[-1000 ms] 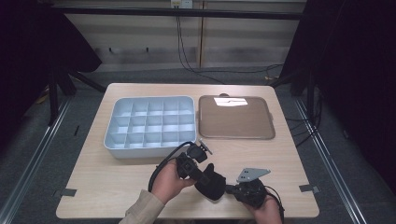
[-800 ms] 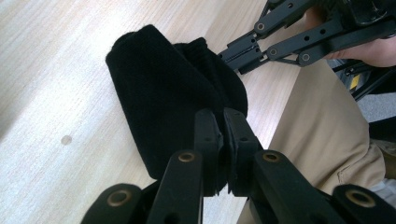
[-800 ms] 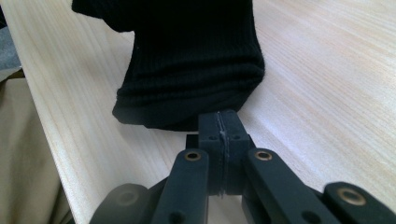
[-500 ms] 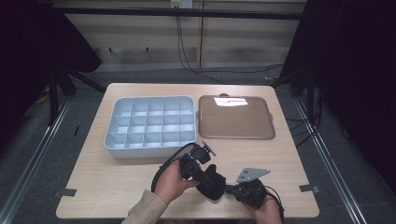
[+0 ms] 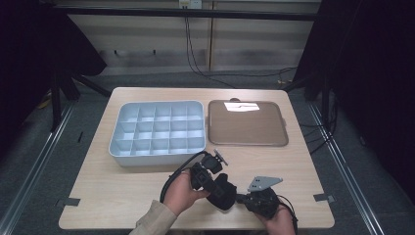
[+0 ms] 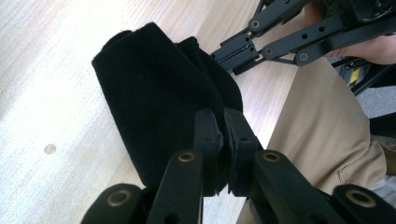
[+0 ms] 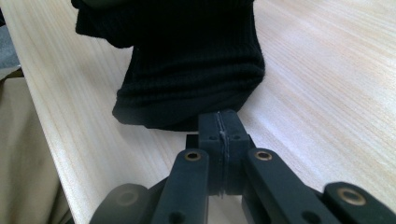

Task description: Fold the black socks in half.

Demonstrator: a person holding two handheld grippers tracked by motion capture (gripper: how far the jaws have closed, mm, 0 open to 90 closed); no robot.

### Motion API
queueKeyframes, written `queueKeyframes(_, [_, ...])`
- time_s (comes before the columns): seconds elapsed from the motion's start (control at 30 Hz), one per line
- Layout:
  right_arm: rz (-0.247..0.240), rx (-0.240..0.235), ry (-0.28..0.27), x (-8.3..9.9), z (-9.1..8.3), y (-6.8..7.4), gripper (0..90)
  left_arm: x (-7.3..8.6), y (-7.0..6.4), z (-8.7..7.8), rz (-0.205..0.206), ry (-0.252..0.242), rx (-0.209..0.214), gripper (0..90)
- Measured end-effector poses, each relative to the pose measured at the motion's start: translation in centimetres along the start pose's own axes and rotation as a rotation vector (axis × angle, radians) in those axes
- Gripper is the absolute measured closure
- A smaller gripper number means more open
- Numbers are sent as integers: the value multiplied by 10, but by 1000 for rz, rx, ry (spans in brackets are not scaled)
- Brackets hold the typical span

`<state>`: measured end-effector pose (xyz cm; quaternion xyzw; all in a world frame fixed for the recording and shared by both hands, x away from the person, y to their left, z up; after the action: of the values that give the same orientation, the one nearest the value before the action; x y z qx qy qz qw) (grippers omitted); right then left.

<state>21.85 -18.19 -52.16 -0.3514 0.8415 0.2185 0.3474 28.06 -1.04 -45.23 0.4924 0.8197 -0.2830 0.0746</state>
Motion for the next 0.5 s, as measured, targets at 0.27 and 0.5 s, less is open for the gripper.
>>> queueKeyframes(0.27, [3,1,0,0,0,0,891,-1,-3,3,4,5,3,853])
queueKeyframes(0.5, [3,1,-1,0,0,0,891,-1,-3,7,7,11,6,853])
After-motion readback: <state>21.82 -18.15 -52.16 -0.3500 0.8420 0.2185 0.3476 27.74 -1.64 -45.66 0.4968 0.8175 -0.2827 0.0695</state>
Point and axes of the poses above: each handheld gripper's, and its own axes: z roughly forward along the jaws, x roughly out of its underside, y roughly to its left, the point moved 3 cm from there along z, roughly forward along the jaws, and after that the axes turned 3 degrees about -y, right-handed, at the moved point
